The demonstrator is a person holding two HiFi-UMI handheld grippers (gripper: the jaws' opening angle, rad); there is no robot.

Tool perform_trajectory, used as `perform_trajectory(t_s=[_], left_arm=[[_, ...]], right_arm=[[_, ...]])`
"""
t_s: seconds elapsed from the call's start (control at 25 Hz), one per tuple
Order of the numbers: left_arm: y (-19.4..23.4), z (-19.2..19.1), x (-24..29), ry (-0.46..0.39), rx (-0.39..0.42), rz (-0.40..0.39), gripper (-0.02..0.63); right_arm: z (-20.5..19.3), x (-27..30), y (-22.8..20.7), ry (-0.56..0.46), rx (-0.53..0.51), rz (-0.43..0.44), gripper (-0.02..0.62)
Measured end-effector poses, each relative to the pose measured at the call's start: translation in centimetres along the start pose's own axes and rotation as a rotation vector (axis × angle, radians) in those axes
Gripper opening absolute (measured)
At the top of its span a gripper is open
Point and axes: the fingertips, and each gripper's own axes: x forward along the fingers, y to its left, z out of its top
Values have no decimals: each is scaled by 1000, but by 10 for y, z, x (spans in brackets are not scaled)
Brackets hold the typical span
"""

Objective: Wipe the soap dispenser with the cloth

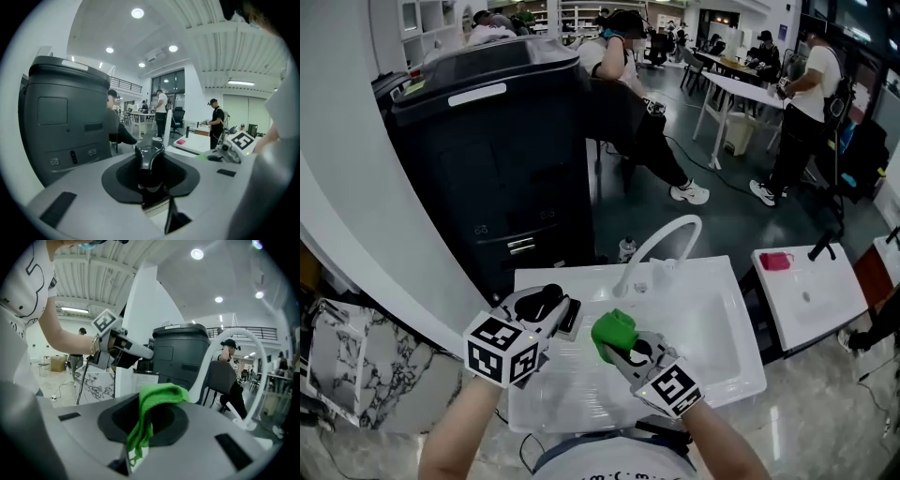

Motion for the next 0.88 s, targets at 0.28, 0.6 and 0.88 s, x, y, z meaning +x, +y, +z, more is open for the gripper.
perform_trajectory(t_s=[0.28,0.6,0.88], left_arm=[[25,-65,24,59,-113,103,106],[44,-104,50,50,-154,213,107],[60,-160,95,189,-126,307,107]], right_arm=[[-11,-14,-18,42,33,-67,44],[-16,-11,-23,73,75,-115,44],[-26,-15,-25,124,89,-109,45]])
